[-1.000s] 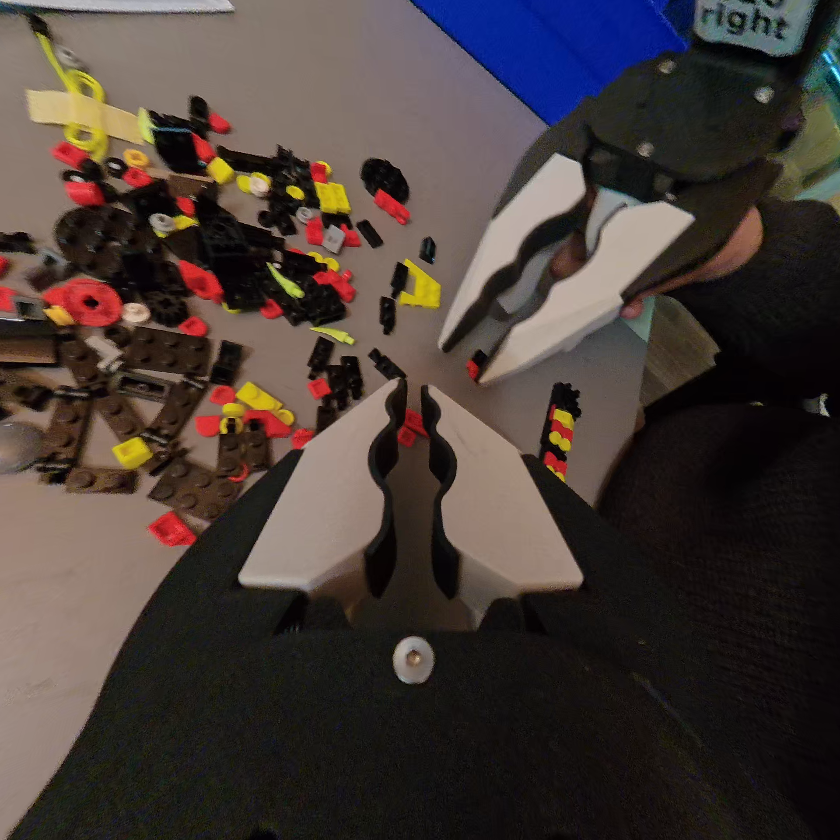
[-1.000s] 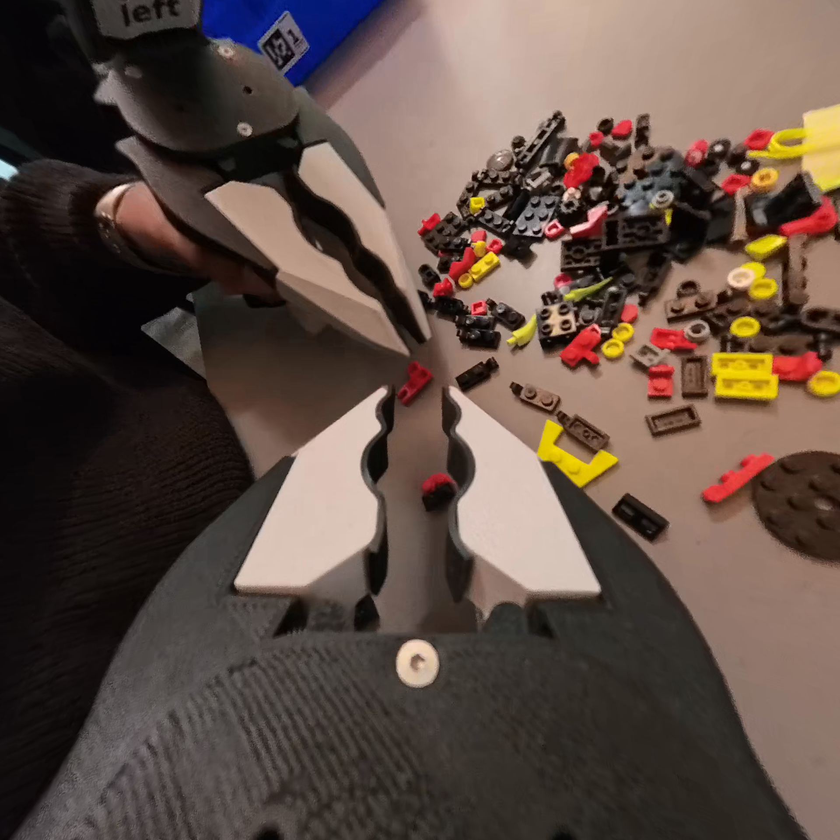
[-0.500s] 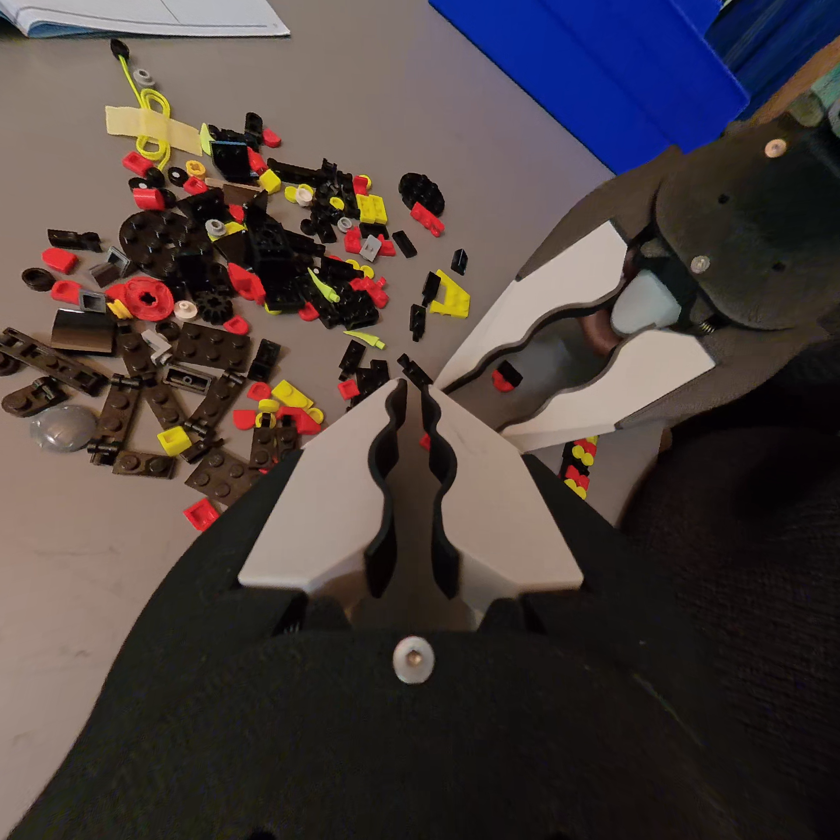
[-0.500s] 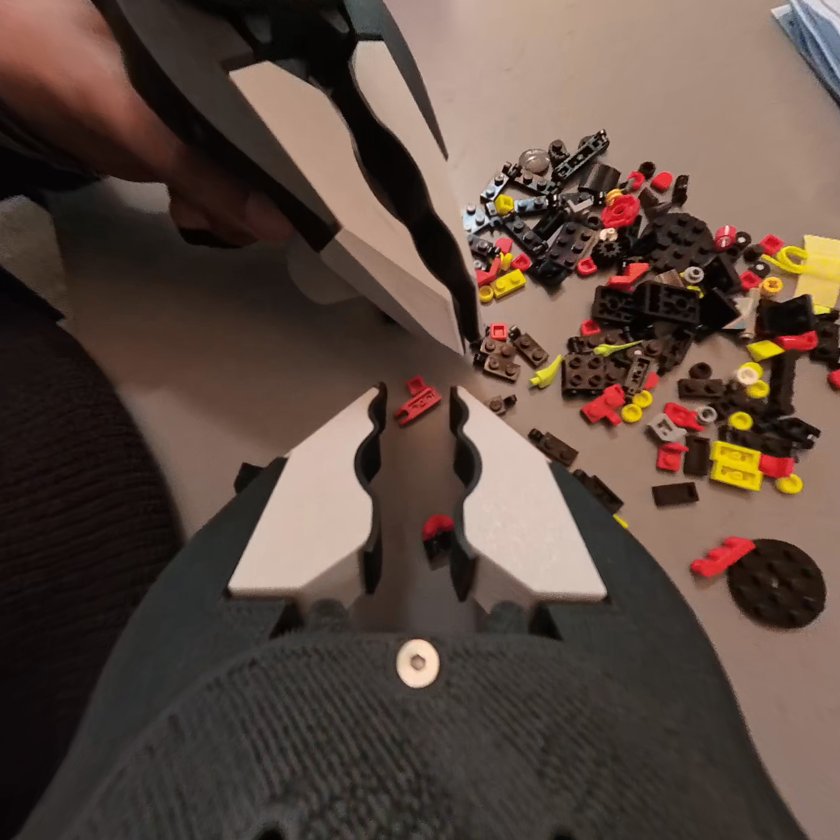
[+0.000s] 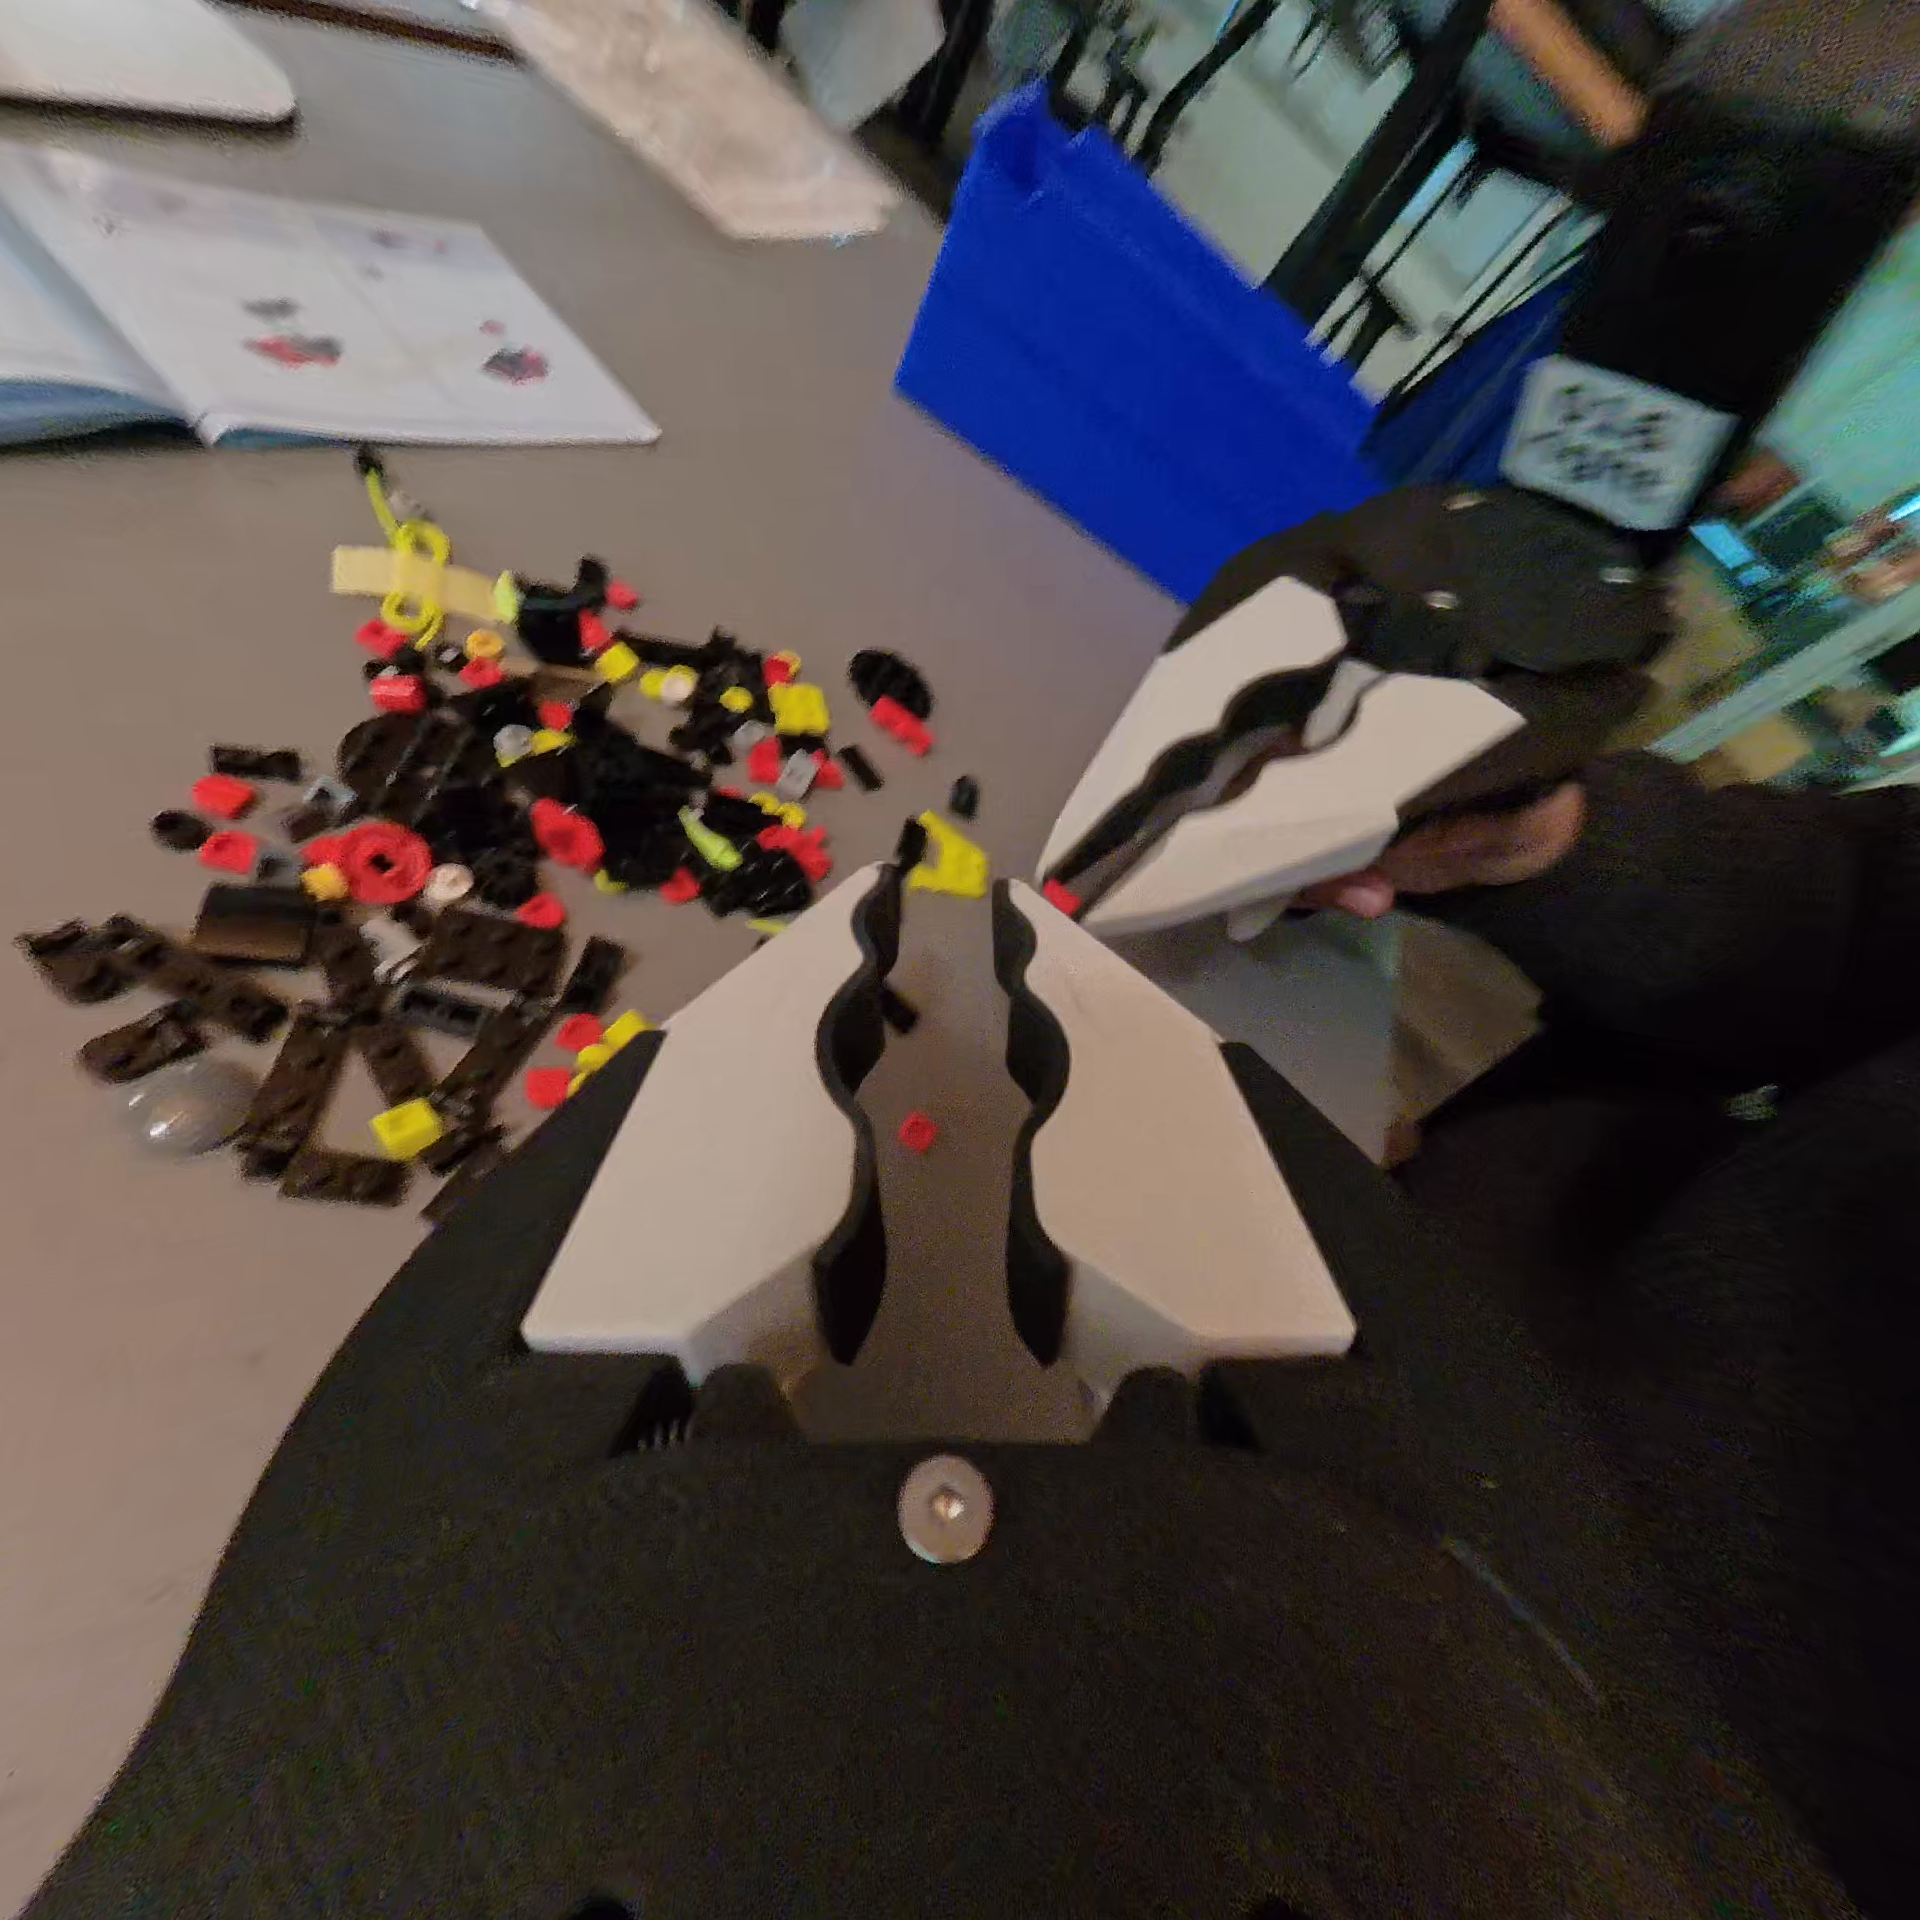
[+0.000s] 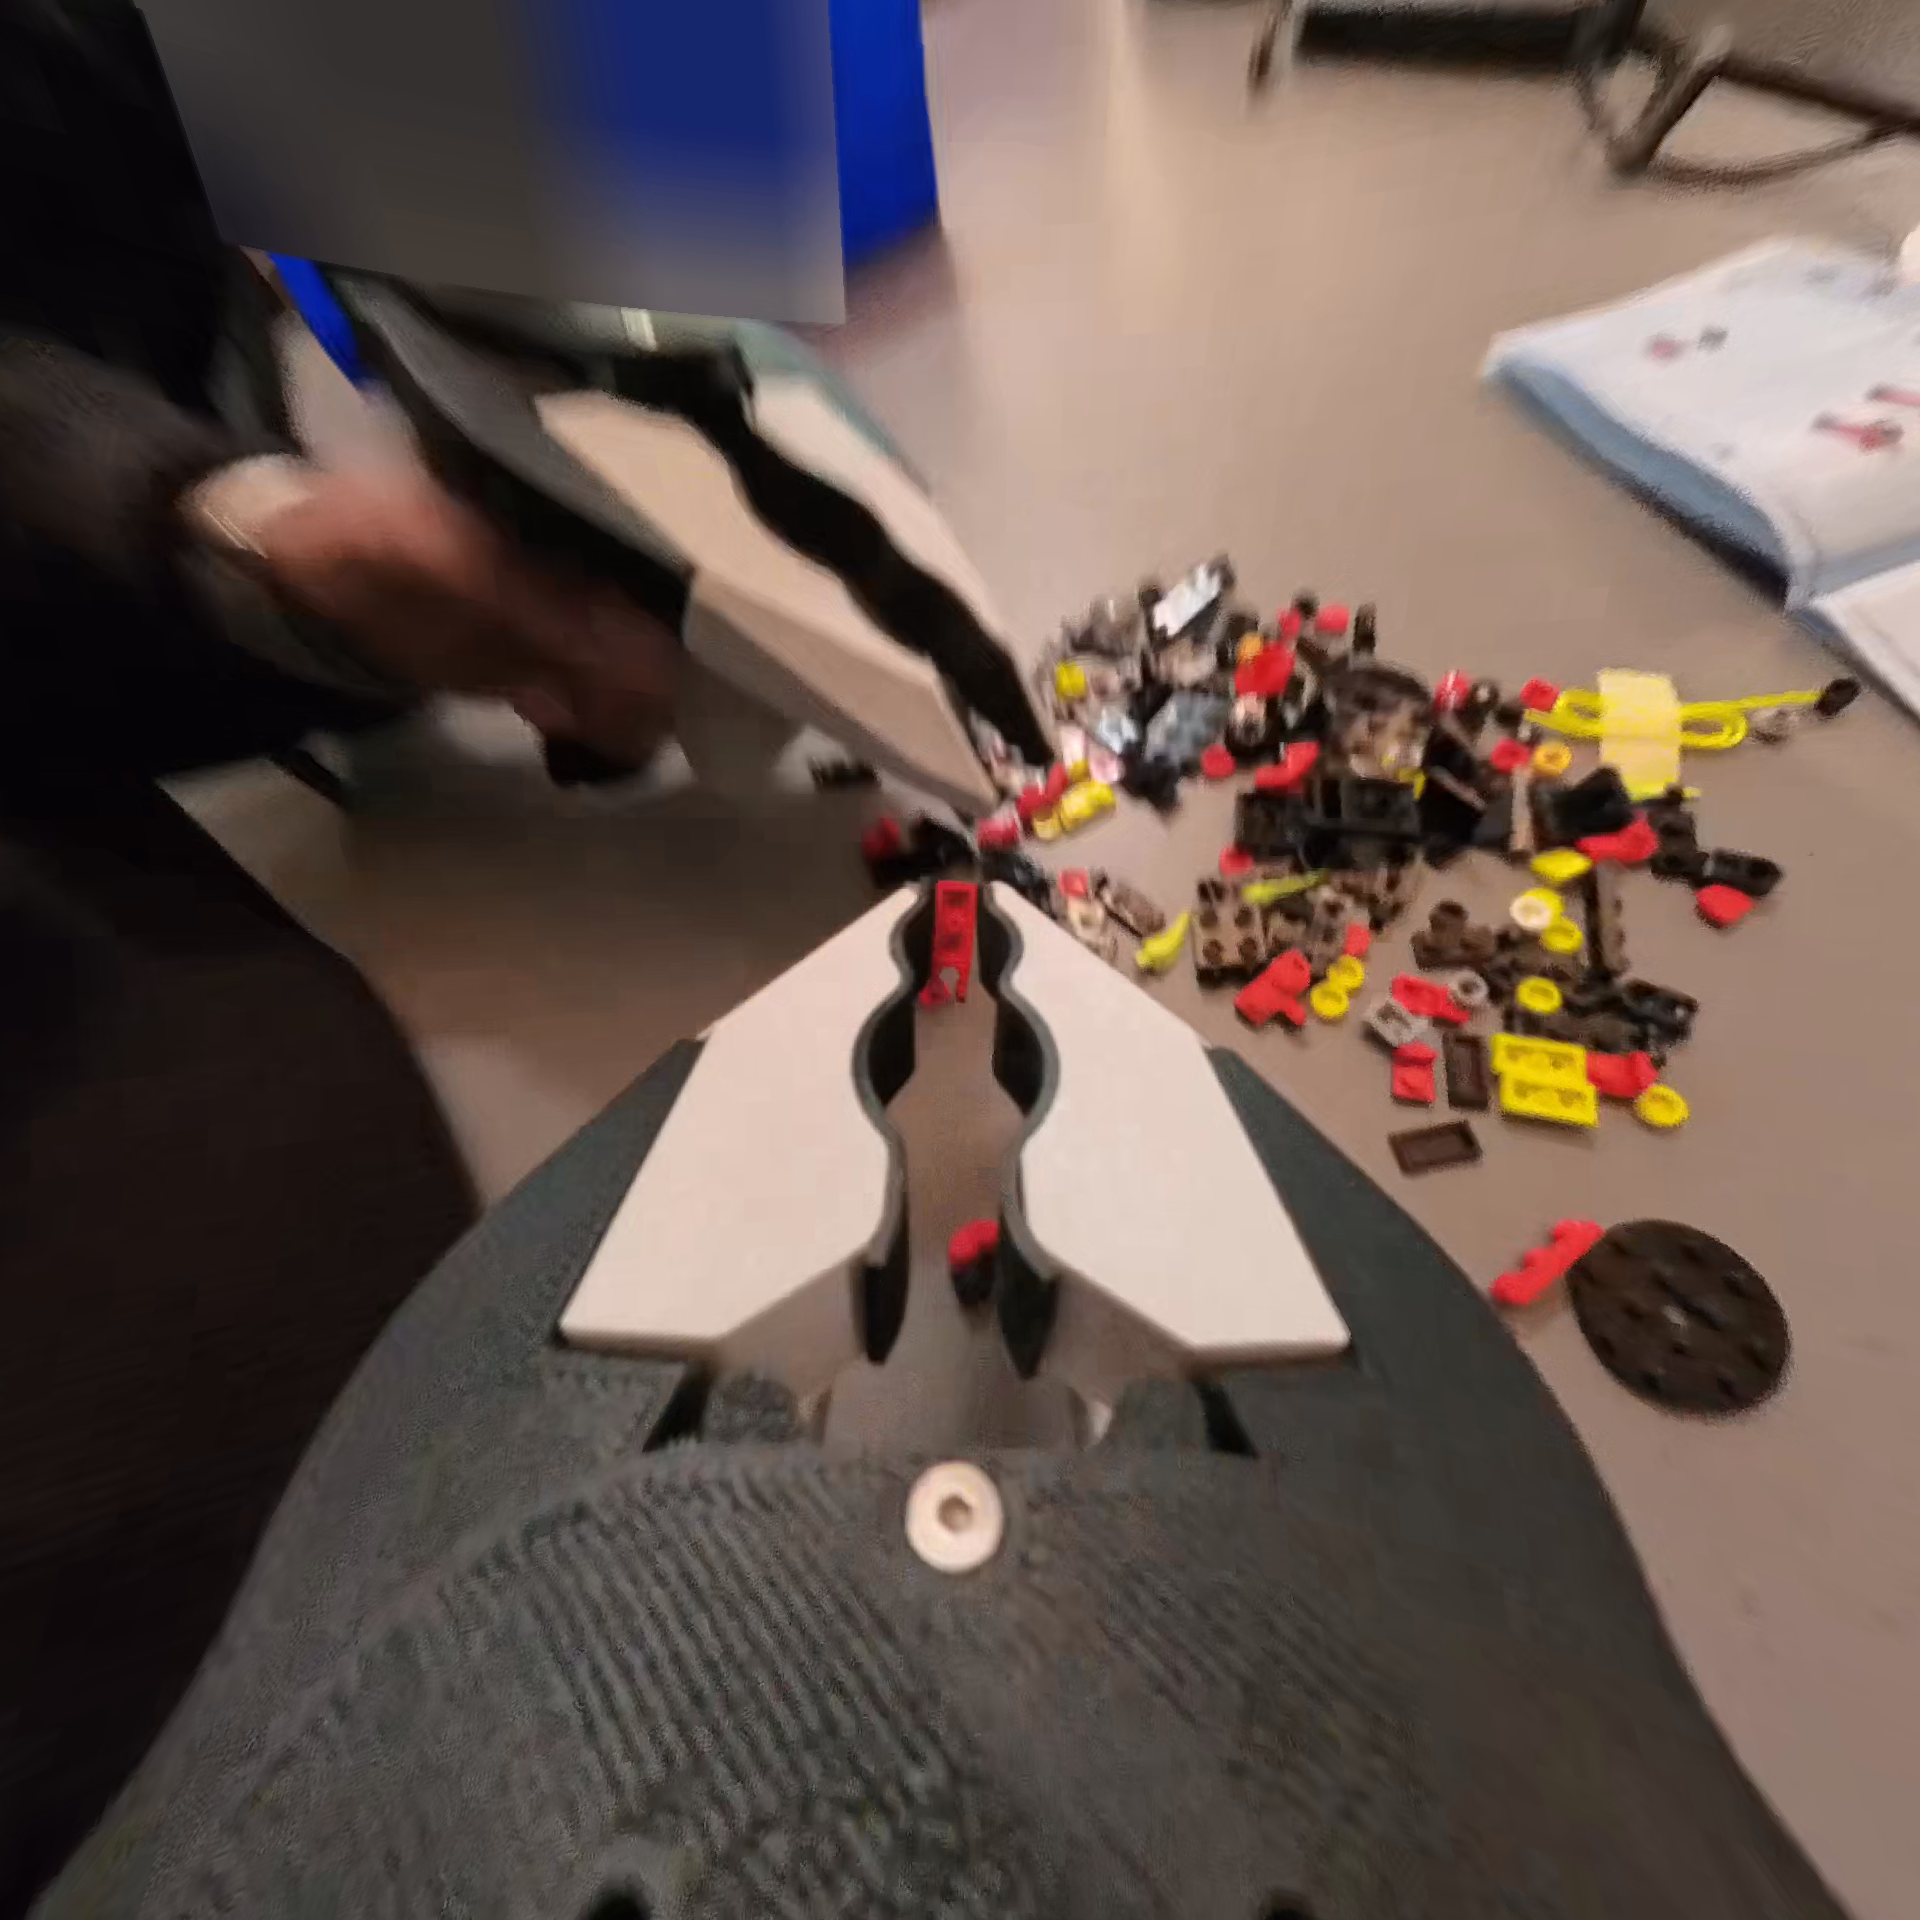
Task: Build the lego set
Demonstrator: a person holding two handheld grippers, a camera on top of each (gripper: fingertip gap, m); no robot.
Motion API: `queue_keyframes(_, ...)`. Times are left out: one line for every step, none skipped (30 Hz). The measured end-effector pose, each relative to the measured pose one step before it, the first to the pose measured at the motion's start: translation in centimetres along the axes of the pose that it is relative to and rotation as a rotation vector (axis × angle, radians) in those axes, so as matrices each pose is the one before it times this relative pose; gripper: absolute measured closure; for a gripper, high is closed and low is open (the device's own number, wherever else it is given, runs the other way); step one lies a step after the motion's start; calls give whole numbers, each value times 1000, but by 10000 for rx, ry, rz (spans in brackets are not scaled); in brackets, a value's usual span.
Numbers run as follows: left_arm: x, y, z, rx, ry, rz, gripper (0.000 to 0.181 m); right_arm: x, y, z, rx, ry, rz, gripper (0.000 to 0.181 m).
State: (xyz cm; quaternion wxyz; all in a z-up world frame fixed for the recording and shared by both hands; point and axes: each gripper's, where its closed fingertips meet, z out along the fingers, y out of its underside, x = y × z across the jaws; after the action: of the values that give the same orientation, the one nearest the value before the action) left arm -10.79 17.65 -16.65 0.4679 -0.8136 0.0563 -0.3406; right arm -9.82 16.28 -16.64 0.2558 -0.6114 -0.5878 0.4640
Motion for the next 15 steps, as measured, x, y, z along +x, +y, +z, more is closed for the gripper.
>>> queue_keyframes(709,-518,-152,324,450,-94,164,-255,-1464,-774,920,-581,732,174)
queue_keyframes(736,-428,-117,276,469,-109,162,-352,-1400,-680,878,-633,811,174)
queue_keyframes(770,-380,-76,251,492,-119,161,-396,-1148,-513,727,-624,799,175)
queue_keyframes(794,-313,-27,226,505,-151,159,-318,-786,-340,536,-517,692,175)
queue_keyframes(744,-189,35,143,472,-173,157,-184,-451,-168,359,-363,543,175)
queue_keyframes(673,-90,87,105,429,-188,157,-140,-165,-25,190,-265,388,175)
queue_keyframes(594,-57,110,87,381,-202,155,-201,18,110,71,-224,247,175)
queue_keyframes(486,-26,107,69,305,-172,155,-261,74,177,22,-177,118,175)
queue_keyframes(417,-75,86,89,256,-128,154,-290,69,200,7,-130,-9,175)
queue_keyframes(407,-163,17,121,240,-84,155,-296,73,190,-10,-85,-108,175)
queue_keyframes(318,-201,-39,122,177,-71,156,-247,51,154,-22,-33,-168,175)
queue_keyframes(158,-152,-64,80,93,-66,159,-199,39,110,-15,-3,-188,175)
queue_keyframes(78,-90,-86,51,60,-44,164,-165,4,65,1,-9,-160,175)
queue_keyframes(23,-72,-59,38,47,-57,167,-145,-39,41,29,-30,-101,175)
queue_keyframes(58,-40,-32,18,85,-95,168,-108,-74,11,55,-45,-37,175)
